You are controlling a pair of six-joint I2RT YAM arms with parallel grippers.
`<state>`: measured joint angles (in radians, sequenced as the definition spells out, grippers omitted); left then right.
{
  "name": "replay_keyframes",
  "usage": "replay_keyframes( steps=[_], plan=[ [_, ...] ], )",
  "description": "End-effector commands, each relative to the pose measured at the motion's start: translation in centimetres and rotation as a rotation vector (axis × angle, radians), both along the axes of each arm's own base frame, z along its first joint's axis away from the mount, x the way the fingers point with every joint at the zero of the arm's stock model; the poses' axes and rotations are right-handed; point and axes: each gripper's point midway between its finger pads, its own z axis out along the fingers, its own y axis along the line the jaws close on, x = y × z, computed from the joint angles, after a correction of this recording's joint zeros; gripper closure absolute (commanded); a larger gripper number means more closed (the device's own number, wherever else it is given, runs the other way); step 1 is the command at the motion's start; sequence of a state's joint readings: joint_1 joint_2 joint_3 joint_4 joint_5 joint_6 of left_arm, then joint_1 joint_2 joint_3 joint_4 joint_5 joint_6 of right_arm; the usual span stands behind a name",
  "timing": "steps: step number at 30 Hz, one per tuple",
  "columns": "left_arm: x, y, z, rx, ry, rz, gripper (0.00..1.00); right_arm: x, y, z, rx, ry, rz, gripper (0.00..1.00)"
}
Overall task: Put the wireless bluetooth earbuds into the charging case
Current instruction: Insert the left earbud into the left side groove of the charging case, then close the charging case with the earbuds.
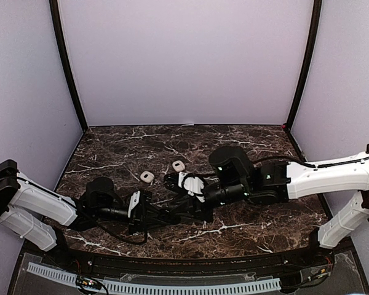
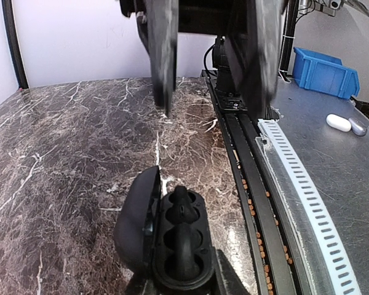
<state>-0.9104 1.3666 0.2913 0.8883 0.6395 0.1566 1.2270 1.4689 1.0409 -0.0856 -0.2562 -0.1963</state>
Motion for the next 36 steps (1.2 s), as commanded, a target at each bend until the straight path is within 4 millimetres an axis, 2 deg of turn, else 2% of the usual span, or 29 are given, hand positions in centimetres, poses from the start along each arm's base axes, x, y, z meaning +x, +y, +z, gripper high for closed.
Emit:
replay_keyframes(
  steps=[1,4,8,13,18,21,27,28,29,33,36],
  plan=[
    [0.1,-0.3,1.7,-0.049,-0.041,-0.016,0.81,2.7,-0.9,1.9,0.085,0.011,-0.111,0.73],
    [0.1,-0.3,1.8,-0.051,-0.044,-0.016,0.81,4.8,-1.5,0.4,0.044,0.044,-0.189,0.78],
    [0.0,-0.3,1.8,-0.052,-0.045,-0.017,0.81,6.3,-1.3,-2.8,-0.058,0.087,-0.237,1.0],
    [0.0,-0.2,1.9,-0.054,-0.049,-0.017,0.81,5.8,-0.2,-5.7,-0.117,0.145,-0.188,1.0],
    [0.0,-0.2,1.8,-0.053,-0.049,-0.015,0.81,3.7,0.9,-7.2,-0.154,0.218,-0.06,1.0],
    [0.0,-0.2,1.8,-0.051,-0.047,-0.015,0.81,2.1,1.2,-6.7,-0.145,0.232,0.015,1.0],
    [0.2,-0.3,1.7,-0.042,-0.041,-0.011,0.81,-0.2,0.9,-3.7,-0.031,0.212,0.127,1.0],
    [0.2,-0.3,1.6,-0.039,-0.038,-0.009,0.81,-0.4,0.8,-3.8,-0.024,0.213,0.138,1.0],
    [0.2,-0.3,1.5,-0.037,-0.037,-0.008,0.81,-0.7,0.4,-2.7,0.005,0.202,0.15,1.0],
    [0.3,-0.4,1.5,-0.034,-0.033,-0.007,0.81,-0.5,-0.2,-1.6,0.038,0.168,0.129,1.0],
    [0.3,-0.4,1.6,-0.035,-0.034,-0.005,0.81,0.8,-0.6,-1.9,0.022,0.137,0.044,1.0]
  ],
)
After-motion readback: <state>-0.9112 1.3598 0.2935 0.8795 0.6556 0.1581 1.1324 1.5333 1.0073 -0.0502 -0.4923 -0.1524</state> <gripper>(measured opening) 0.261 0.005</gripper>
